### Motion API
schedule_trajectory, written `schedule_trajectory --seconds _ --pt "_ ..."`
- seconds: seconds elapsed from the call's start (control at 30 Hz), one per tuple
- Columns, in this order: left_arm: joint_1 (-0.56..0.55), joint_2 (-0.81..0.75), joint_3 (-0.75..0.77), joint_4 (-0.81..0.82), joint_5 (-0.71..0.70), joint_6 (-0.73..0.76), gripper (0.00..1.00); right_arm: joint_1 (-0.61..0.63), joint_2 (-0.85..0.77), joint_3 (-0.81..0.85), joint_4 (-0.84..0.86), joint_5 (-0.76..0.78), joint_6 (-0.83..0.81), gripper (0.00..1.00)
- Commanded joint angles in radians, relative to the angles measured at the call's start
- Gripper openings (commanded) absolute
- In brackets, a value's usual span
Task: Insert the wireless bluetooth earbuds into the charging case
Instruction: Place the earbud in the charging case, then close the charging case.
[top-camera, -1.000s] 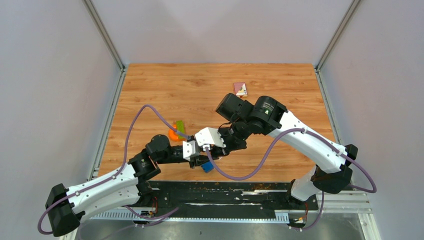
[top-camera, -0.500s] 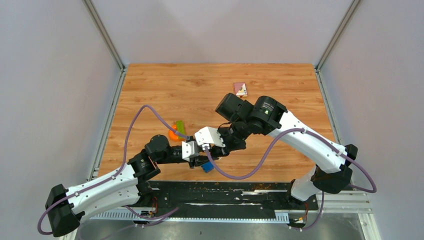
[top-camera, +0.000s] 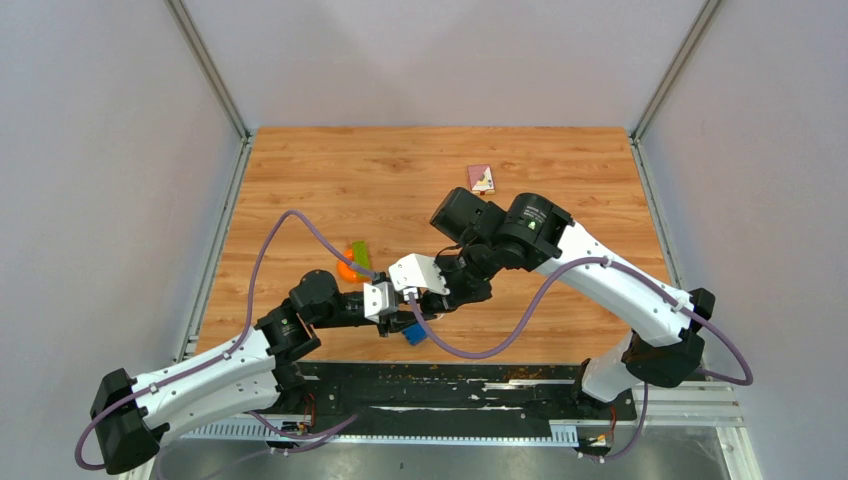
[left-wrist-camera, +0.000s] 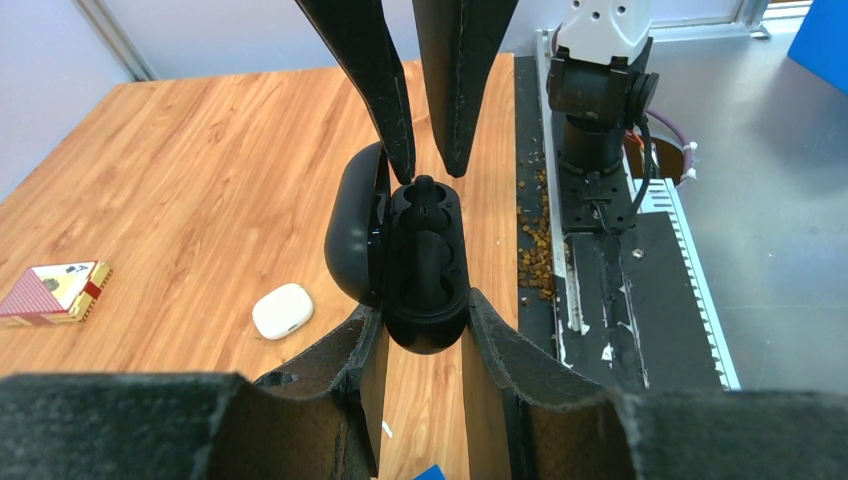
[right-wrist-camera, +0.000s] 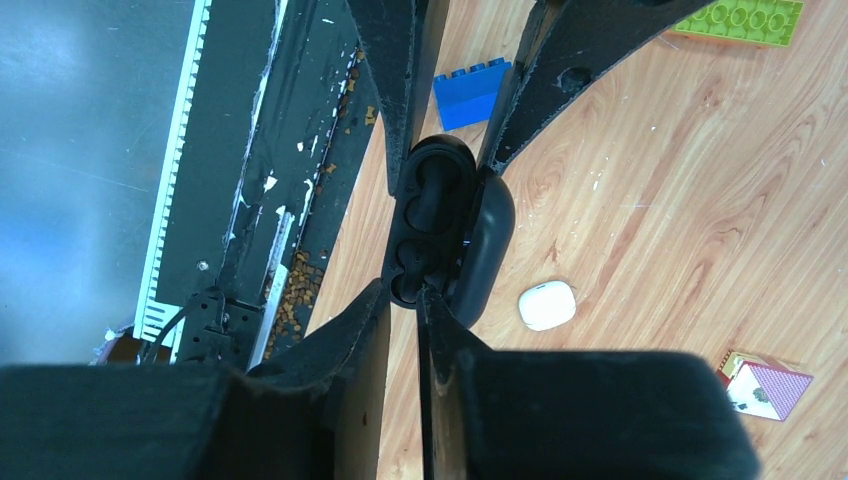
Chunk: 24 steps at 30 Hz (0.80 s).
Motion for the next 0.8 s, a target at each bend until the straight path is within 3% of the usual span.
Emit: schedule_trajectory --seconds 0.0,0.23,0.43,0.5,0.77 --pt "-0.003 -0.006 0.007 0.043 0.008 -0.009 0.00 0.005 -0.037 0.057 0.013 -0.024 0.008 0.17" --pt "-0.003 0.005 0.011 0.033 0.004 -0.005 0.00 -0.003 -0.089 0.115 -0.035 -0.089 0.013 0.23" --pt "-0.003 0.012 0.011 0.036 0.006 -0.008 0.00 -0.063 -0.120 0.014 0.022 -0.063 0.021 0.65" --pt "-0.003 0.013 0.009 0.037 0.007 -0.007 0.00 -0.086 -0.136 -0.038 0.076 -0.073 0.044 0.73" --pt "-0.003 0.013 0.006 0.057 0.004 -0.025 0.00 -0.088 -0.132 -0.161 0.192 -0.112 0.058 0.76"
